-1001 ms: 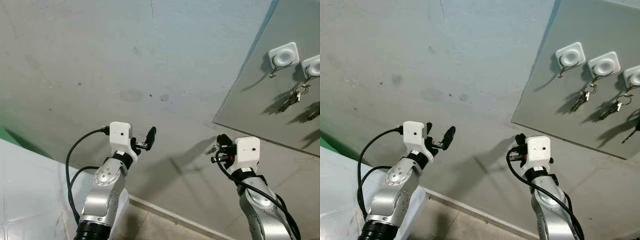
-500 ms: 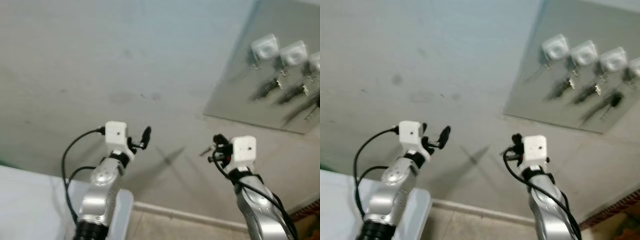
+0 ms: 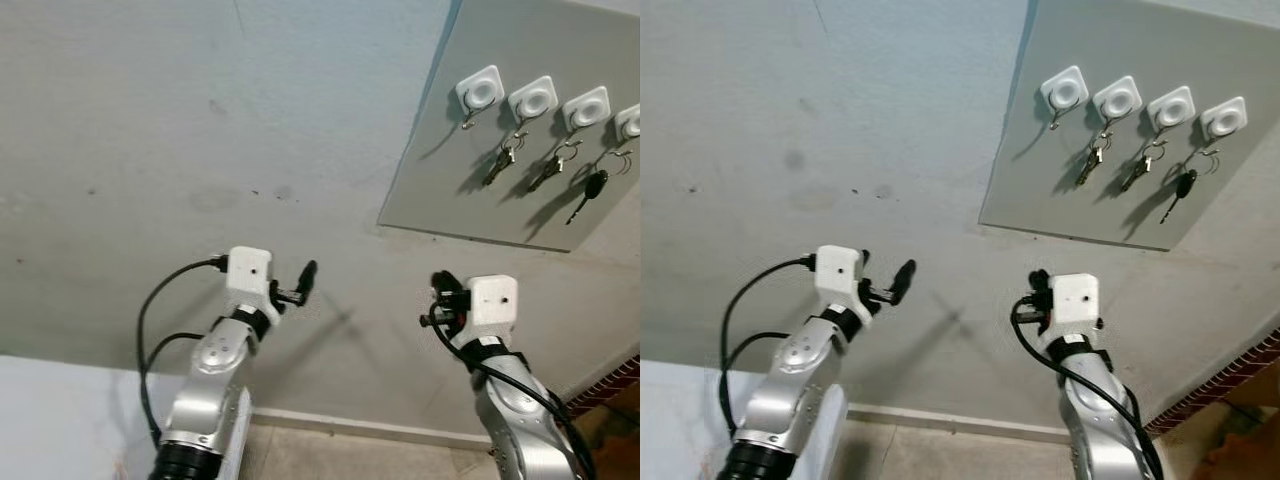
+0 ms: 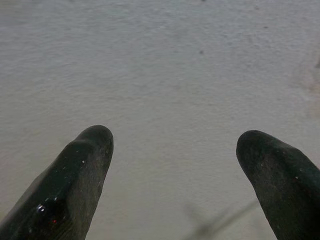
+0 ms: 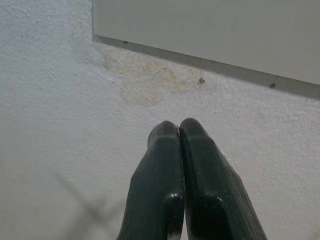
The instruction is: Hang keys on a hook
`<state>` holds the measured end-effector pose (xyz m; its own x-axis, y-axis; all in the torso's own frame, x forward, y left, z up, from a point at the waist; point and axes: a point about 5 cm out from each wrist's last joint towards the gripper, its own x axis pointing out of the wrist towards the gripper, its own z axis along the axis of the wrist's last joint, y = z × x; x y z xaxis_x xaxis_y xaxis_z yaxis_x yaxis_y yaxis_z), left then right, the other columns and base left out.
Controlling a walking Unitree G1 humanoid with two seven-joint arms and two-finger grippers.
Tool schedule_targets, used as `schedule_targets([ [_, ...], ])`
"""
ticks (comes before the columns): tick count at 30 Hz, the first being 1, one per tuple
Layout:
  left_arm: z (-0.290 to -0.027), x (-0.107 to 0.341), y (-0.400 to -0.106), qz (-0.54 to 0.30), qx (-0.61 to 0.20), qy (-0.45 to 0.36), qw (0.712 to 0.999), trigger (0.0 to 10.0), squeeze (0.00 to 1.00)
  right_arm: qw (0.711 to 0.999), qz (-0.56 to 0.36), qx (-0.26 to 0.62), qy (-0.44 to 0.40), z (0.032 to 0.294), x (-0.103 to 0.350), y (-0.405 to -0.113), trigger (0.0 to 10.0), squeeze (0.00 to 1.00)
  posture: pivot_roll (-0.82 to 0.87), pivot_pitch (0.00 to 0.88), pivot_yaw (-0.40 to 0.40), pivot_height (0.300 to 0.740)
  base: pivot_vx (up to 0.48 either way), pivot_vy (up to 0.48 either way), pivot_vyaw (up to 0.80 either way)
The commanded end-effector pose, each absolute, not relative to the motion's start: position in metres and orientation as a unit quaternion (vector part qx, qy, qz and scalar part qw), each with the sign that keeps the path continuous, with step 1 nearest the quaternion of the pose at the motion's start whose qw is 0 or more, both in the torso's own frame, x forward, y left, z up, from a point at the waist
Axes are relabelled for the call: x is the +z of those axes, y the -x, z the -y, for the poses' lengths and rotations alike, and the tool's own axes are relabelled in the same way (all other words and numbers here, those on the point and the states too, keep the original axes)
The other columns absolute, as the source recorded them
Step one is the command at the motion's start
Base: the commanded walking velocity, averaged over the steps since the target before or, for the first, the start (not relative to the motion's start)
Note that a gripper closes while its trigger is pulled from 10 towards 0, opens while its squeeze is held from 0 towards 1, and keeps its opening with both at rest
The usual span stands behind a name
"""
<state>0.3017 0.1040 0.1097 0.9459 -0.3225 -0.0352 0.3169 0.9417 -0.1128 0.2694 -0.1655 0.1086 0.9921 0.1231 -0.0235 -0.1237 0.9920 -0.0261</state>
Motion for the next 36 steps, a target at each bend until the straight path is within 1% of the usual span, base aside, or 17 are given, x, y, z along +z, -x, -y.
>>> schedule_targets([
  [1, -0.0964, 0.1127, -0.3012, -0.02, -0.175, 0.054, 0.983, 10.0, 0.0, 0.998, -0.003, 0.055, 0.015, 0.1692, 0.1126, -0.2697, 10.0, 0.0, 0.03, 0.028, -0.082, 0.74, 0.0, -0.33, 0.0],
  [19, -0.0965, 0.1137, -0.3015, -0.017, -0.18, 0.056, 0.982, 10.0, 0.0, 0.999, -0.005, 0.052, 0.012, 0.1679, 0.1117, -0.2697, 10.0, 0.0, 0.03, 0.026, -0.075, 0.74, 0.0, -0.337, 0.0],
  [21, -0.098, 0.1124, -0.3034, -0.025, -0.162, 0.06, 0.985, 10.0, 0.0, 0.999, -0.003, 0.052, 0.012, 0.1678, 0.1121, -0.2698, 10.0, 0.0, 0.03, 0.028, -0.073, 0.74, 0.0, 0.0, 0.0],
  [28, -0.0998, 0.1101, -0.3054, -0.038, -0.148, 0.069, 0.986, 10.0, 0.0, 0.999, -0.007, 0.042, 0.009, 0.169, 0.1118, -0.2701, 10.0, 0.0, 0.03, 0.026, -0.071, 0.74, 0.0, 0.0, 0.0],
  [31, -0.0989, 0.1112, -0.3063, -0.037, -0.156, 0.064, 0.985, 10.0, 0.0, 0.999, -0.005, 0.037, 0.011, 0.17, 0.1121, -0.2708, 10.0, 0.0, 0.03, 0.026, -0.068, 0.74, 0.0, 0.0, 0.0],
  [36, -0.0963, 0.1124, -0.3076, -0.038, -0.166, 0.056, 0.984, 10.0, 0.0, 1.0, -0.012, 0.02, -0.004, 0.1729, 0.1111, -0.2729, 10.0, 0.0, 0.02, 0.027, -0.038, 0.74, 0.0, 0.0, 0.0],
])
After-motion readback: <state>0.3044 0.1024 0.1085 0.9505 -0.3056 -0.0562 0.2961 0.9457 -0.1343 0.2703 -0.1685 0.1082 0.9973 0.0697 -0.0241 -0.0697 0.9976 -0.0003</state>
